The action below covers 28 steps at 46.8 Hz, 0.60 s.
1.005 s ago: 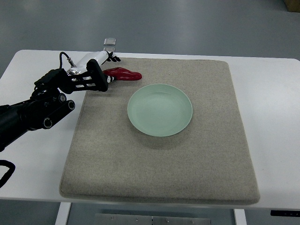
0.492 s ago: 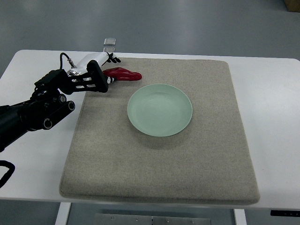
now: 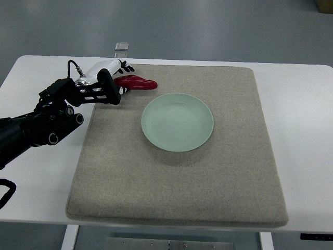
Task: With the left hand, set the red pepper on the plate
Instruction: 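Close the left hand fingers around the red pepper, then carry the held pepper with the left hand over the green plate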
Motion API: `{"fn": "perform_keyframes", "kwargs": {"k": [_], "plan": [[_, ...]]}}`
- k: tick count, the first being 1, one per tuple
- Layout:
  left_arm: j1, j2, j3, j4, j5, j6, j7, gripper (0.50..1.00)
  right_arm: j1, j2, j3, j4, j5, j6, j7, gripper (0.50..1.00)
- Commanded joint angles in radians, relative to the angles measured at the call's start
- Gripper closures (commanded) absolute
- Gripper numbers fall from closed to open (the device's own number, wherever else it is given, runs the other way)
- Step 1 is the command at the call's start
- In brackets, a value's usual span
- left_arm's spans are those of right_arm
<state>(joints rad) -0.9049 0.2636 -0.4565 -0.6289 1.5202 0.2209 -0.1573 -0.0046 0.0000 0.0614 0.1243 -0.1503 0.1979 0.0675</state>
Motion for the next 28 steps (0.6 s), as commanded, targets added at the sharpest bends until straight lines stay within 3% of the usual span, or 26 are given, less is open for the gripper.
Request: {"fn": "perform_keyframes", "kwargs": {"k": [1,10,14,28], "plan": [[0.0,0.0,0.001,0.0,0.0,0.0,-0.001,0.84,0.0,0.0,0.0,0.0,0.0,0.0,0.0,0.568],[0.001,0.0,0.007,0.0,0.0,0.0,-0.001,0.922,0.0,0.0,0.0,0.0,0.0,0.0,0.0,0.568],[0.003,0.0,0.007,0.0,0.0,0.0,-0.001,0.996,0.0,0.0,0.0,0.0,0.0,0.0,0.0,0.568],[0.006,0.0,0.013,-0.006,0.0,0.0,-0.001,1.0,0.0,0.0,0.0,0.0,0.0,0.0,0.0,0.568]]}}
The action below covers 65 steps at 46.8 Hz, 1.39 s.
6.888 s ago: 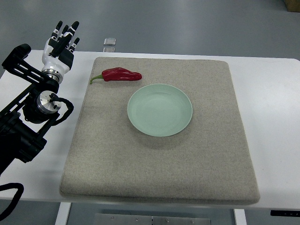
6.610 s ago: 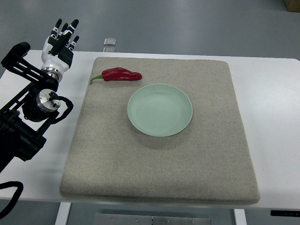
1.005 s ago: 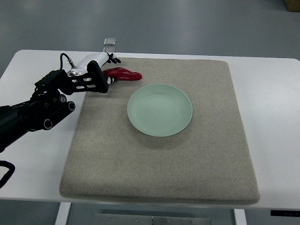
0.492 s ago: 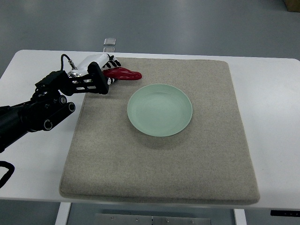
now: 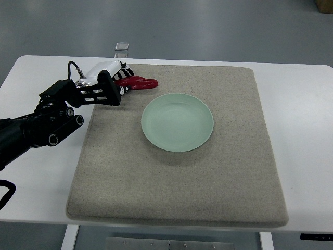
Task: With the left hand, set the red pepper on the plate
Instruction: 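Carry the held pepper with the left hand over the green plate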
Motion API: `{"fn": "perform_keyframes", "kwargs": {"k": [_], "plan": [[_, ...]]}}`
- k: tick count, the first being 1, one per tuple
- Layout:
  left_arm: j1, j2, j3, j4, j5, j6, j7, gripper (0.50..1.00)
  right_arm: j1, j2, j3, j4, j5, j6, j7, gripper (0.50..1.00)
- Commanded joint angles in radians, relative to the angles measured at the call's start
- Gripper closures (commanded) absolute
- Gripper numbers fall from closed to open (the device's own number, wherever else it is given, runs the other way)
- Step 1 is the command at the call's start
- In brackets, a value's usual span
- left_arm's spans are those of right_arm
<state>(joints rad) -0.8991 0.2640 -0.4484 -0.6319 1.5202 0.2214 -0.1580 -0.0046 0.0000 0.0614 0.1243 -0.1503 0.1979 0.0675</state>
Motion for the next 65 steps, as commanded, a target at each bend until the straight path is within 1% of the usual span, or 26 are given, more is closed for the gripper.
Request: {"fn": "perform_keyframes", "kwargs": {"k": [1,13,19,31,42,56,65], "plan": [[0.0,0.0,0.005,-0.003,0.0,0.0,0.0,1.0,0.0,0.0,0.0,0.0,0.0,0.0,0.0,0.568],[0.008,0.0,0.002,-0.025,-0.008,0.001,-0.001,1.0,0.0,0.0,0.0,0.0,0.0,0.0,0.0,0.568],[0.002,0.006,-0.006,-0.058,-0.006,0.001,-0.001,1.0,0.0,0.0,0.0,0.0,0.0,0.0,0.0,0.568],[-0.018,0.032,-0.007,-0.169,0.005,0.0,-0.009,1.0,0.0,0.0,0.0,0.0,0.0,0.0,0.0,0.568],[-0.027,0.058,-0.012,-0.273,0.121,0.0,-0.021,1.0,0.0,0.0,0.0,0.0,0.0,0.0,0.0,0.568],[-0.017,0.078,-0.007,-0.443,0.166,-0.017,-0.029,1.0,0.0,0.0,0.0,0.0,0.0,0.0,0.0,0.568],[0.003,0.078,0.014,-0.493,0.201,-0.024,-0.037,1.0,0.0,0.0,0.0,0.0,0.0,0.0,0.0,0.568]]}}
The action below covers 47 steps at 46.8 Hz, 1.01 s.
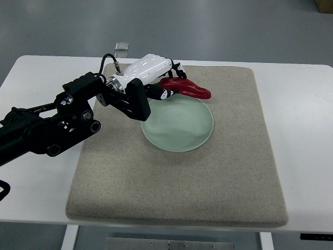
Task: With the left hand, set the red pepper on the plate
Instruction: 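Carry the held pepper with the left hand over the green plate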
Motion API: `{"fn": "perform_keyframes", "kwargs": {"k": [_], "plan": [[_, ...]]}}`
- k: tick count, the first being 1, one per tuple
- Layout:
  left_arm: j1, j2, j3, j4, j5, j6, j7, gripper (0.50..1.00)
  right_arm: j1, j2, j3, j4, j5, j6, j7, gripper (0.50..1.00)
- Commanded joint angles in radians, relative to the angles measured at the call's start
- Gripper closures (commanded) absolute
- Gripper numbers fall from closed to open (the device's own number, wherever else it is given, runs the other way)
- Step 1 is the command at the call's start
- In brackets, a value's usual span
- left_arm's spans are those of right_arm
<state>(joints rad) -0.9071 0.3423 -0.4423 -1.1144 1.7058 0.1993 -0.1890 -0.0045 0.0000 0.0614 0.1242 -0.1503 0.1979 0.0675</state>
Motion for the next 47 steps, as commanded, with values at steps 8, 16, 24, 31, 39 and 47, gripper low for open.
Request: {"fn": "perform_keyframes", "kwargs": {"k": [8,16,24,31,39,47], "plan": [[0.016,-0.002,0.037,-0.012,0.026,-0.003,-0.009,1.0,0.0,0.0,0.0,0.0,0.0,0.0,0.0,0.568],[0.017,0.0,0.063,-0.01,0.034,-0.003,-0.012,1.0,0.0,0.0,0.0,0.0,0.0,0.0,0.0,0.568],[0.017,0.0,0.082,-0.01,0.035,-0.003,-0.024,1.0,0.0,0.0,0.0,0.0,0.0,0.0,0.0,0.568],[0.03,0.0,0.088,-0.002,0.058,-0.001,-0.026,1.0,0.0,0.0,0.0,0.0,0.0,0.0,0.0,0.568],[0.039,0.0,0.088,0.002,0.075,0.0,-0.029,1.0,0.0,0.0,0.0,0.0,0.0,0.0,0.0,0.568],[0.043,0.0,0.088,0.013,0.075,0.008,-0.044,1.0,0.0,0.0,0.0,0.0,0.0,0.0,0.0,0.568]]}}
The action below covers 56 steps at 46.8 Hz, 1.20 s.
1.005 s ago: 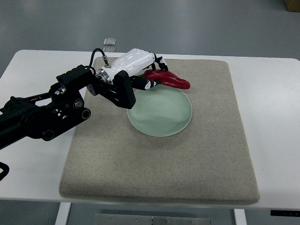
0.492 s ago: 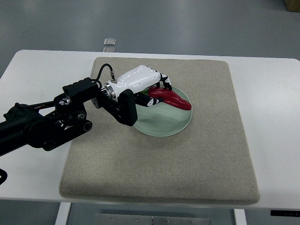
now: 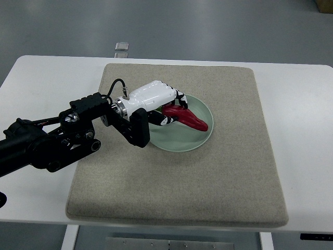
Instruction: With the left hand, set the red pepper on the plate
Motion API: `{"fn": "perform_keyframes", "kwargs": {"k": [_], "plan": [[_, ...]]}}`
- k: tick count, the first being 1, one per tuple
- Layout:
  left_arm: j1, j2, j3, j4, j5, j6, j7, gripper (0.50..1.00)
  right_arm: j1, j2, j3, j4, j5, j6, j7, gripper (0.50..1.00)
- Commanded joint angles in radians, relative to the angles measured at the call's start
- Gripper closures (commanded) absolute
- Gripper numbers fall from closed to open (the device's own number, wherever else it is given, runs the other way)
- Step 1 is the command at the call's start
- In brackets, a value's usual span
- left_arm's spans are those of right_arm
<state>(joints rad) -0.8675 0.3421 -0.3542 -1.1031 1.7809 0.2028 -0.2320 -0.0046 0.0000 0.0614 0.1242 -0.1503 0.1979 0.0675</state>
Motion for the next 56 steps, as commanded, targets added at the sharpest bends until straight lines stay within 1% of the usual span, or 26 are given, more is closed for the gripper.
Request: {"fn": "perform_keyframes", "kwargs": {"k": [1,13,17,20,24,26,28,30,32,37,39,40,42,43,45,56], "plan": [[0.008,0.0,-0.002,0.002,0.0,0.006,-0.001,1.0,0.0,0.0,0.0,0.0,0.0,0.0,0.0,0.568],[0.028,-0.005,-0.002,0.019,-0.005,0.063,-0.006,1.0,0.0,0.0,0.0,0.0,0.0,0.0,0.0,0.568],[0.033,-0.006,0.0,0.026,-0.008,0.075,-0.012,0.982,0.0,0.0,0.0,0.0,0.0,0.0,0.0,0.568],[0.044,-0.006,-0.002,0.026,-0.012,0.079,-0.016,0.909,0.0,0.0,0.0,0.0,0.0,0.0,0.0,0.568],[0.051,-0.006,-0.005,0.028,-0.015,0.084,-0.016,0.838,0.0,0.0,0.0,0.0,0.0,0.0,0.0,0.568],[0.053,-0.005,-0.005,0.028,-0.017,0.084,-0.016,0.827,0.0,0.0,0.0,0.0,0.0,0.0,0.0,0.568],[0.055,-0.005,-0.005,0.028,-0.017,0.086,-0.016,0.802,0.0,0.0,0.0,0.0,0.0,0.0,0.0,0.568],[0.064,-0.006,-0.009,0.028,-0.017,0.086,-0.016,0.797,0.0,0.0,0.0,0.0,0.0,0.0,0.0,0.568],[0.071,-0.006,-0.014,0.028,-0.018,0.086,-0.016,0.778,0.0,0.0,0.0,0.0,0.0,0.0,0.0,0.568],[0.073,-0.006,-0.02,0.026,-0.018,0.086,-0.016,0.761,0.0,0.0,0.0,0.0,0.0,0.0,0.0,0.568],[0.071,-0.008,-0.023,0.025,-0.021,0.086,-0.016,0.744,0.0,0.0,0.0,0.0,0.0,0.0,0.0,0.568],[0.07,-0.008,-0.025,0.025,-0.024,0.086,-0.016,0.72,0.0,0.0,0.0,0.0,0.0,0.0,0.0,0.568],[0.07,-0.009,-0.038,0.025,-0.035,0.095,-0.016,0.586,0.0,0.0,0.0,0.0,0.0,0.0,0.0,0.568],[0.068,-0.009,-0.046,0.025,-0.04,0.102,-0.016,0.553,0.0,0.0,0.0,0.0,0.0,0.0,0.0,0.568],[0.068,-0.011,-0.057,0.025,-0.049,0.116,-0.016,0.544,0.0,0.0,0.0,0.0,0.0,0.0,0.0,0.568],[0.071,-0.015,-0.063,0.017,-0.13,0.161,-0.016,0.536,0.0,0.0,0.0,0.0,0.0,0.0,0.0,0.568]]}}
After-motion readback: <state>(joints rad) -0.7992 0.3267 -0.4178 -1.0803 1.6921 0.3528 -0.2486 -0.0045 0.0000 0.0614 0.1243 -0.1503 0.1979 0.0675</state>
